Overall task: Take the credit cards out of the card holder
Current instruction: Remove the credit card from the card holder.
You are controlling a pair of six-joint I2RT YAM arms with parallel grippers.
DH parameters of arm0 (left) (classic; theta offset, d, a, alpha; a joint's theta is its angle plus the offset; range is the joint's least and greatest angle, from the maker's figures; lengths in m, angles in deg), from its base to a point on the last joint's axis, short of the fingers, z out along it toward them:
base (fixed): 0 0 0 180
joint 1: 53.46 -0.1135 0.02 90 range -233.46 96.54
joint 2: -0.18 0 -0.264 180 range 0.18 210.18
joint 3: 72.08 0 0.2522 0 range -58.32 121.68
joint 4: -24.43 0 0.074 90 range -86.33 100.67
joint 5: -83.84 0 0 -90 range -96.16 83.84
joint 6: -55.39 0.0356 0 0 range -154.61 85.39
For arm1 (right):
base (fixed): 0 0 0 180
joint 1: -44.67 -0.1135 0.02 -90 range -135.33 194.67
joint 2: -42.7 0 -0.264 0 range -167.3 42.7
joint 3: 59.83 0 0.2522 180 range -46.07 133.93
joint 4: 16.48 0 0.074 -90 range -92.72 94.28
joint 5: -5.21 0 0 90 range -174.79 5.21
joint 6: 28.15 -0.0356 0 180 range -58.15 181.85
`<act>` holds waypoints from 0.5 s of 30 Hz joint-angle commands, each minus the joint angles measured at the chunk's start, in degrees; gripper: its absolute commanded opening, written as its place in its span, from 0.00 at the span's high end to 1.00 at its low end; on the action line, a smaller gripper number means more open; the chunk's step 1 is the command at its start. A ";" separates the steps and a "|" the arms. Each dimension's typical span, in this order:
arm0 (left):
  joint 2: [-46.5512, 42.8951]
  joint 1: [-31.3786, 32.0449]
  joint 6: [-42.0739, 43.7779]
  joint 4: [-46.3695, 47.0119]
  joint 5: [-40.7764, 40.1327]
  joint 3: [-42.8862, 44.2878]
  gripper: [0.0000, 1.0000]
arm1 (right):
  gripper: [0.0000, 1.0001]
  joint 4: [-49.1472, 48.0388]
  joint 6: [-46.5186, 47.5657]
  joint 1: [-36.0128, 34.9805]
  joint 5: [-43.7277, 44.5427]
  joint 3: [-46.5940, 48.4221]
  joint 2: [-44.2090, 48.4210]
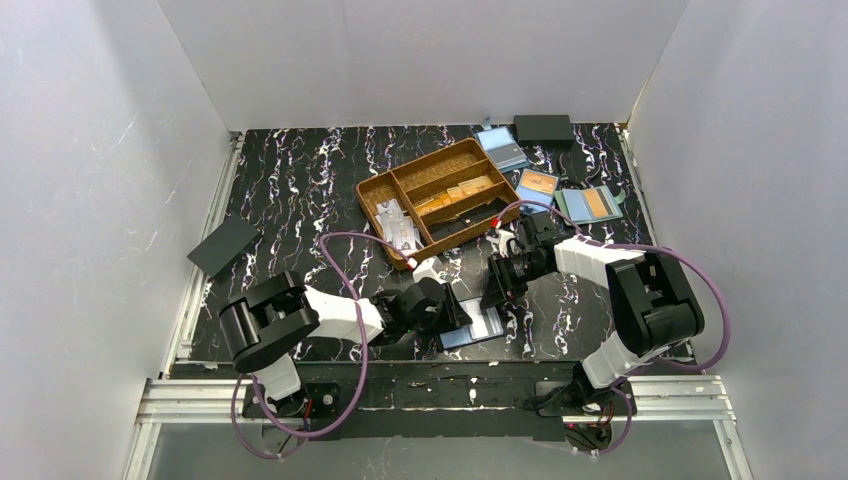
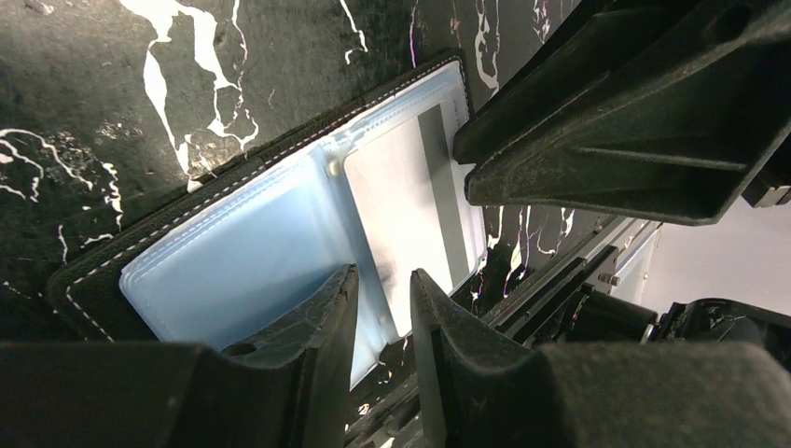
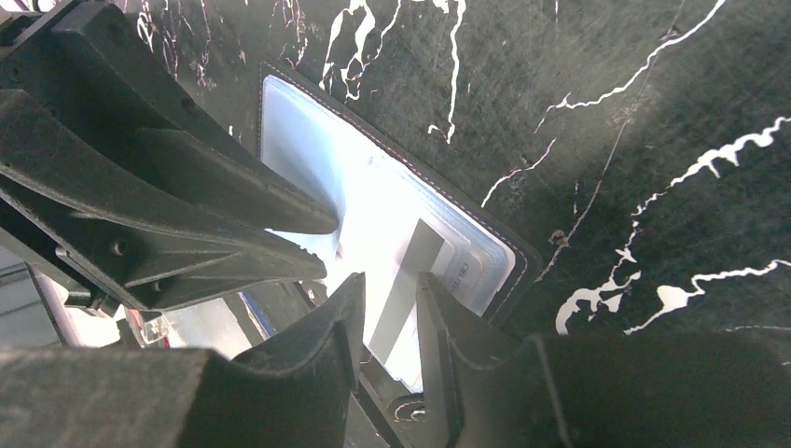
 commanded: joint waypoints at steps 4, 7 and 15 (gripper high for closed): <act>1.46 -0.59 -2.27 0.22 -0.67 -0.26 0.74 | 0.63 0.42 0.38 0.47 3.23 0.70 -0.83; 2.05 -0.74 -2.94 0.36 -0.65 -0.35 0.74 | 0.62 0.32 0.38 0.60 3.11 0.61 -0.66; 0.35 -1.39 -4.77 2.77 -1.48 -3.07 0.76 | 0.63 0.67 0.38 1.30 2.93 0.40 -0.16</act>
